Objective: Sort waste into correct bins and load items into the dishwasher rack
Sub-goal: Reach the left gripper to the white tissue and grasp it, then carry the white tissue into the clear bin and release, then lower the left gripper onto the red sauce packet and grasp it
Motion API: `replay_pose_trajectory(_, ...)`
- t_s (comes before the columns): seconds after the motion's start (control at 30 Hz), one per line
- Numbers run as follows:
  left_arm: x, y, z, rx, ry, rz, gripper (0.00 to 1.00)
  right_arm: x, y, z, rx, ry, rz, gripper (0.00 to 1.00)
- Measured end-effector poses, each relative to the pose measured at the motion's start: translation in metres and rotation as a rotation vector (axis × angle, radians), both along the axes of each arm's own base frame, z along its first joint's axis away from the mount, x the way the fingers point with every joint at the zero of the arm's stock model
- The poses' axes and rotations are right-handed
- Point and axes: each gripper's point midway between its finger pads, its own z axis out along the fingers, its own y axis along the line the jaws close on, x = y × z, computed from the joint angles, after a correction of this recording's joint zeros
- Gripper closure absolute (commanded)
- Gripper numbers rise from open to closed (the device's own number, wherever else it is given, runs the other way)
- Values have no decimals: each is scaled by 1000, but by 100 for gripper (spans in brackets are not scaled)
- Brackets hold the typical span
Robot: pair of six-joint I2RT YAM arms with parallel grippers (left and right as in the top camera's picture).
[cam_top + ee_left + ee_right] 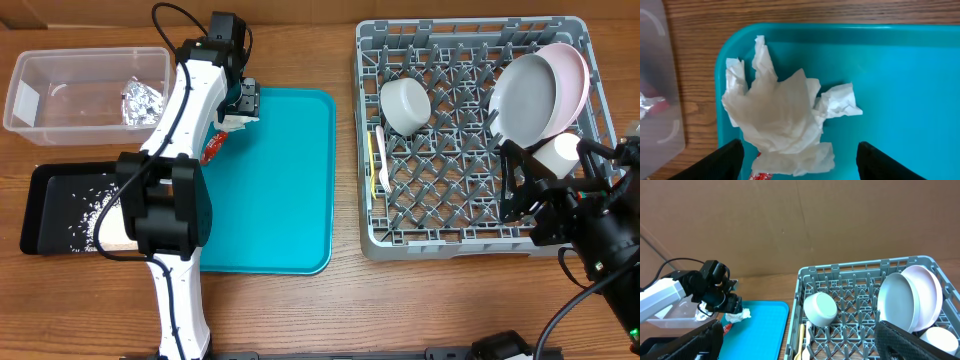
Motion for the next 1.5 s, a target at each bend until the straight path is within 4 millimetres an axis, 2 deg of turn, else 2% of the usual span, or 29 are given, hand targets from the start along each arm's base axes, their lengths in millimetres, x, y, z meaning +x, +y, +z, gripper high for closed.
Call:
replay_pose_trajectory(0.1,-2,1,-16,9,34,3,57,0,0,0,0,0,0,0)
replay_pose_trajectory(0.13,-5,1,-23,9,53,12,71,0,0,0,0,0,0,0)
replay_pose_trajectory(0.17,-6,2,-29,11,68,16,92,0,0,0,0,0,0,0)
replay_pose_trajectory(0.2,-8,2,-36,15,83,17,96,0,0,0,0,-1,0,0)
replay_pose_trajectory(0.3,-9,1,-31,1,89,40,96,0,0,0,0,0,0,0)
replay_pose_trajectory(0.43,2,-12,1,-77,42,52,96,0,0,0,0,0,0,0)
replay_pose_trajectory(0.57,2,-20,55,-136,-19,44,96,0,0,0,0,0,0,0)
replay_pose_trajectory(0.63,1,-15,102,-150,-103,47,96,0,0,0,0,0,0,0)
replay_pose_trajectory(0.67,0,-11,115,-147,-128,54,96,0,0,0,0,0,0,0)
replay_pose_trajectory(0.73,0,8,138,-134,-184,86,96,0,0,0,0,0,0,0)
replay_pose_trajectory(0.77,3,25,148,-126,-216,119,96,0,0,0,0,0,0,0)
replay_pose_trajectory(0.83,6,63,150,-110,-236,192,96,0,0,0,0,0,0,0)
replay_pose_trajectory(0.9,5,105,139,-90,-223,274,96,0,0,0,0,0,0,0)
replay_pose_trajectory(0.93,5,123,133,-85,-216,308,95,0,0,0,0,0,0,0)
replay_pose_trajectory(0.97,4,139,126,-79,-206,340,66,0,0,0,0,0,0,0)
replay_pose_trajectory(1.0,3,154,117,-76,-190,369,27,0,0,0,0,0,0,0)
replay_pose_trajectory(1.03,1,171,103,-75,-166,404,6,0,0,0,0,0,0,0)
replay_pose_trajectory(1.13,1,187,82,-108,-134,433,0,0,0,0,0,0,0,0)
replay_pose_trajectory(1.23,1,181,79,-154,-119,386,0,0,0,0,0,0,0,0)
replay_pose_trajectory(1.3,-2,173,81,-172,-104,350,4,0,0,0,0,0,0,0)
replay_pose_trajectory(1.4,-12,154,87,-197,-61,290,13,0,0,0,0,0,0,0)
replay_pose_trajectory(1.47,-21,134,98,-224,-38,232,14,0,0,0,0,0,0,0)
replay_pose_trajectory(1.5,-27,114,109,-236,-27,172,16,0,0,0,0,0,0,0)
